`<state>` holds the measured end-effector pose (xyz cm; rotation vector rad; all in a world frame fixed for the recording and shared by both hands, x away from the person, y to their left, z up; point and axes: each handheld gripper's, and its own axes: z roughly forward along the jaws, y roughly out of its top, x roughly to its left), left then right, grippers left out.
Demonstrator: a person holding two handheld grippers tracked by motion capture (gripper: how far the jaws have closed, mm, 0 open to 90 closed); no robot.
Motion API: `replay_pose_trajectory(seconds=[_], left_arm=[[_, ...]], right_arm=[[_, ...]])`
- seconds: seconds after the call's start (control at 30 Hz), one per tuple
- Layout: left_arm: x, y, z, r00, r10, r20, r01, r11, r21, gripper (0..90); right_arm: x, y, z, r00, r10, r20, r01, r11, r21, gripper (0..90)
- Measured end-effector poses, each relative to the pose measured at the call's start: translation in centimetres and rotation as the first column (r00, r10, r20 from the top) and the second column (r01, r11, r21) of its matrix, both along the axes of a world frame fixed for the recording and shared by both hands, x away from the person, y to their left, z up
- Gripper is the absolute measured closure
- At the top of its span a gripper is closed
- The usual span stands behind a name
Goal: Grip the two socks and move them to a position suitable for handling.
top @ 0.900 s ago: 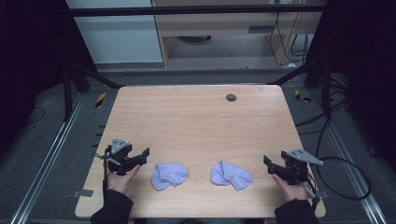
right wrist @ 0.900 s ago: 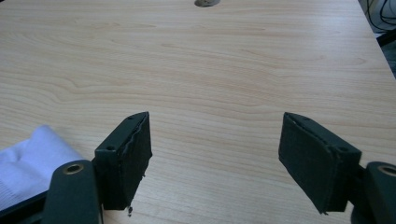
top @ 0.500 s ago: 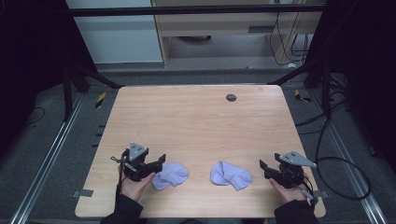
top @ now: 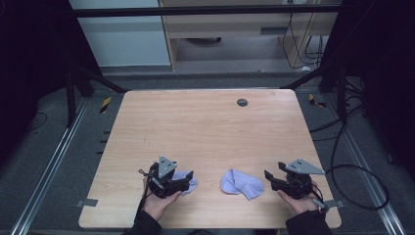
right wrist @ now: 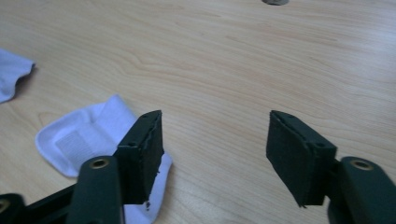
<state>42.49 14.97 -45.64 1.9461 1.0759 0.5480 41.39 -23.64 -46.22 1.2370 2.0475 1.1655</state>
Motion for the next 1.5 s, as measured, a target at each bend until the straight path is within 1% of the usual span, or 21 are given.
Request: replay_pose_trajectory(seconds=[0.03,0.07,0.1,0.13,0.17,0.3,0.37,0.47,0.6,0.63,0.7,0.77,0.87,0.97,1.0,1.03,1.1,1.2,1.27,1.37,1.5], left_arm=[[0.0,-0.4,-0.1,1.0,-0.004,0.001,0.004,1.0,0.0,27.9],[-0.1,-0.7,-0.2,1.0,-0.009,0.002,0.009,0.9999,0.005,27.9],[-0.1,-1.1,-0.2,0.9999,-0.011,0.005,0.011,0.9998,0.013,28.0],[-0.1,-1.5,-0.3,0.9999,-0.011,0.006,0.011,0.9999,0.012,28.0],[-0.1,-2.0,-0.3,0.9999,-0.013,0.004,0.013,0.9998,0.015,28.1],[-0.1,-3.5,-0.3,0.9995,-0.031,0.005,0.03,0.9995,0.01,28.8],[-0.1,-4.3,-0.3,0.9993,-0.038,0.002,0.038,0.999,0.021,29.1],[0.0,-5.4,-0.4,0.999,-0.045,-0.004,0.045,0.9989,0.013,30.2],[0.3,-7.1,-0.3,0.9993,-0.038,0.007,0.038,0.9987,0.036,32.1],[0.3,-7.4,-0.2,0.9993,-0.036,0.009,0.036,0.9987,0.035,32.0],[0.3,-7.9,-0.3,0.9994,-0.034,0.005,0.034,0.9994,0.0,32.1],[0.3,-8.5,-0.4,0.9989,-0.046,-0.013,0.046,0.999,0.001,32.3],[0.2,-9.0,-1.0,0.9981,-0.048,-0.039,0.049,0.9987,0.011,32.8],[0.0,-9.4,-2.0,0.9978,-0.048,-0.045,0.049,0.9987,0.016,35.7],[0.0,-9.4,-2.0,0.9978,-0.048,-0.045,0.049,0.9987,0.016,36.9],[0.0,-9.5,-2.3,0.998,-0.046,-0.043,0.047,0.9986,0.024,38.2],[-0.1,-9.8,-2.8,0.9977,-0.049,-0.045,0.052,0.9976,0.046,39.2],[0.0,-10.1,-3.4,0.9974,-0.05,-0.053,0.052,0.9979,0.038,41.9],[0.1,-10.1,-3.6,0.9974,-0.045,-0.056,0.047,0.9982,0.037,43.2],[0.2,-10.5,-4.0,0.9969,-0.038,-0.068,0.04,0.9989,0.025,46.3],[0.1,-10.7,-4.2,0.9955,-0.043,-0.085,0.046,0.9986,0.028,49.7]], right_arm=[[0.0,0.4,-0.2,0.9996,0.026,-0.005,-0.026,0.999,-0.022,39.6],[0.0,0.4,-0.2,0.9996,0.026,-0.005,-0.026,0.999,-0.022,39.6],[-0.1,0.8,-0.3,0.9985,0.052,-0.015,-0.052,0.998,-0.034,39.8],[-0.1,0.8,-0.3,0.9985,0.052,-0.015,-0.052,0.998,-0.034,39.8],[-0.3,1.2,-0.3,0.9972,0.073,-0.019,-0.073,0.997,-0.04,40.0],[-0.5,1.7,-0.3,0.9957,0.089,-0.026,-0.09,0.995,-0.037,40.4],[-0.7,1.9,-0.4,0.9948,0.097,-0.03,-0.098,0.995,-0.036,41.1],[-0.9,2.0,-0.4,0.9929,0.114,-0.034,-0.115,0.993,-0.036,42.5],[-1.2,2.4,-0.7,0.9893,0.137,-0.05,-0.139,0.989,-0.045,44.9],[-1.2,2.5,-0.7,0.9882,0.145,-0.049,-0.148,0.988,-0.053,45.4],[-1.3,2.6,-0.8,0.9864,0.156,-0.052,-0.159,0.986,-0.055,45.9],[-1.4,2.7,-0.9,0.9844,0.168,-0.053,-0.171,0.984,-0.058,46.7],[-1.7,2.9,-1.1,0.9821,0.178,-0.061,-0.182,0.981,-0.066,48.1],[-1.9,3.4,-1.5,0.9765,0.201,-0.078,-0.207,0.975,-0.08,51.1],[-1.9,3.4,-1.5,0.9765,0.201,-0.078,-0.207,0.975,-0.08,51.1],[-1.9,3.7,-1.7,0.9719,0.217,-0.091,-0.225,0.971,-0.085,52.4],[-1.9,3.8,-1.9,0.9695,0.224,-0.099,-0.233,0.969,-0.085,53.1],[-2.0,4.1,-2.2,0.9625,0.243,-0.121,-0.254,0.964,-0.085,55.4],[-1.9,4.1,-2.3,0.9614,0.246,-0.123,-0.258,0.962,-0.089,55.9],[-2.0,4.3,-2.5,0.9551,0.261,-0.141,-0.274,0.958,-0.084,57.6],[-2.1,4.6,-2.7,0.9497,0.271,-0.156,-0.286,0.955,-0.083,59.4]])
